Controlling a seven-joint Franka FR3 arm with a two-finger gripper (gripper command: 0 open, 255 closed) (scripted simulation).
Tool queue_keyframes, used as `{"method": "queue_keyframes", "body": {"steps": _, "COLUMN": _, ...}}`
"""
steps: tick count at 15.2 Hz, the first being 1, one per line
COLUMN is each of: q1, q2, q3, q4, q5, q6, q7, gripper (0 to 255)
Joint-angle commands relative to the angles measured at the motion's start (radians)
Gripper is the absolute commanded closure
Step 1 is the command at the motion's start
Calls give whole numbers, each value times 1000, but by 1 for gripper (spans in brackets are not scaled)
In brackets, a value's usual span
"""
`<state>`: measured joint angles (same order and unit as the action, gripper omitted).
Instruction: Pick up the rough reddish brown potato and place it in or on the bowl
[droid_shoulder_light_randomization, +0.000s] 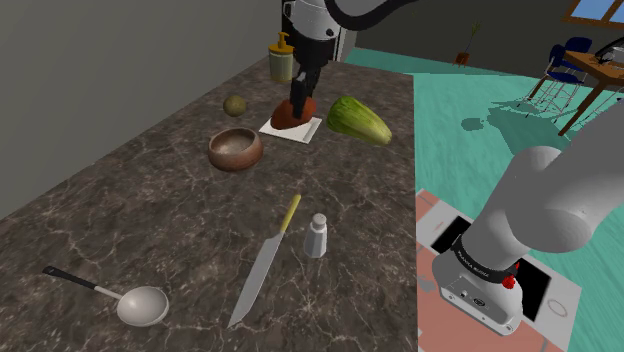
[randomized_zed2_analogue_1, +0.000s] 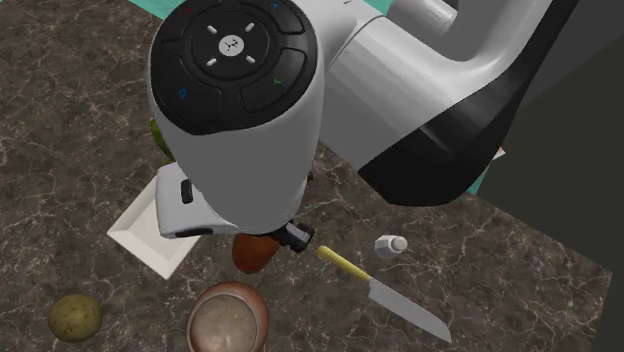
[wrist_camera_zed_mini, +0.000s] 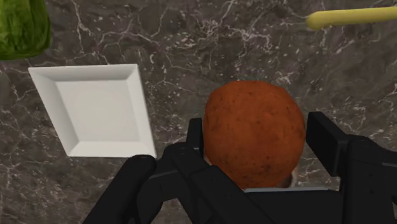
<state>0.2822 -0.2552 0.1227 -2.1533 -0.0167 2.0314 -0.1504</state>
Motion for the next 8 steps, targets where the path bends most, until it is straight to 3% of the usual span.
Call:
{"method": "queue_keyframes", "body": {"steps": 1, "q1": 1, "q2": 80, "q3": 11, "q4": 92, "q5": -10, "q6": -12, "q7": 18, "gripper": 255}}
{"method": "queue_keyframes", "body": {"steps": 8, "q1": 23, "q2": 362, "q3": 41, "q4": 436, "q5": -60, "q6": -81, "q7": 82, "gripper": 255}}
